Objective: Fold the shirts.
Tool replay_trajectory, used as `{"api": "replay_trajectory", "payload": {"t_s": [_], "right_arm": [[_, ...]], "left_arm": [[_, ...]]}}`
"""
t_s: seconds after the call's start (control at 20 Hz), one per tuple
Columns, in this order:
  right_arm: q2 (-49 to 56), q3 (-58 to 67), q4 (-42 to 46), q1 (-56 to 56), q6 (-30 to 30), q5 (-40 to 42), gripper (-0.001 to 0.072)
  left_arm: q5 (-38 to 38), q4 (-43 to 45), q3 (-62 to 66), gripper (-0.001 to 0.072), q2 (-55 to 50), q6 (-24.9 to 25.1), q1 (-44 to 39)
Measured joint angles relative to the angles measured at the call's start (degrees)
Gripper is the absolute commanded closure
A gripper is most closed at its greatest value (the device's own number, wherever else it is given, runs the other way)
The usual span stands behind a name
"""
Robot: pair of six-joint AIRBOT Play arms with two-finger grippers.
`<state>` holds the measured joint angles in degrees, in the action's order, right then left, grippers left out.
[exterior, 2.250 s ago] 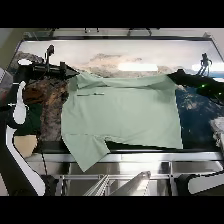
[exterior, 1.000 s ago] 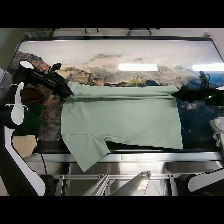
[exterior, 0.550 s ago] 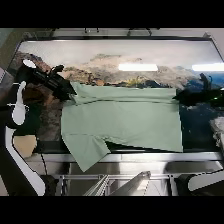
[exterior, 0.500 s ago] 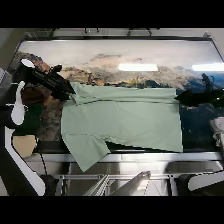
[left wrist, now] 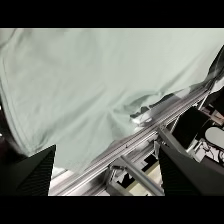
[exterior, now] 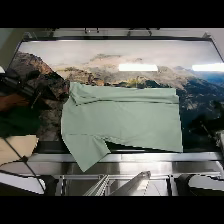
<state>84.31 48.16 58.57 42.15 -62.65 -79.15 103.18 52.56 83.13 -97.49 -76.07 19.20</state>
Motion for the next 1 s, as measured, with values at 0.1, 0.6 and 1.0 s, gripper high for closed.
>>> {"api": "replay_trajectory", "payload": {"t_s": [0.1,0.6,1.0], "right_arm": [[-1.44,-6.01,-0.59,0.22,-1.33,0.83,0.0229],[-1.31,-16.28,-1.68,-7.37,-0.35,-3.43,0.0275],[-1.29,-16.48,-4.26,-8.11,0.37,-2.45,0.0276]], "left_arm": [[-2.47,2.82,-9.77,0.0,6.08,1.86,1.44],[-18.12,6.99,-45.59,0.0002,22.88,4.37,-2.1],[-27.82,-0.09,-47.65,0.0684,12.9,6.4,-14.67]]}}
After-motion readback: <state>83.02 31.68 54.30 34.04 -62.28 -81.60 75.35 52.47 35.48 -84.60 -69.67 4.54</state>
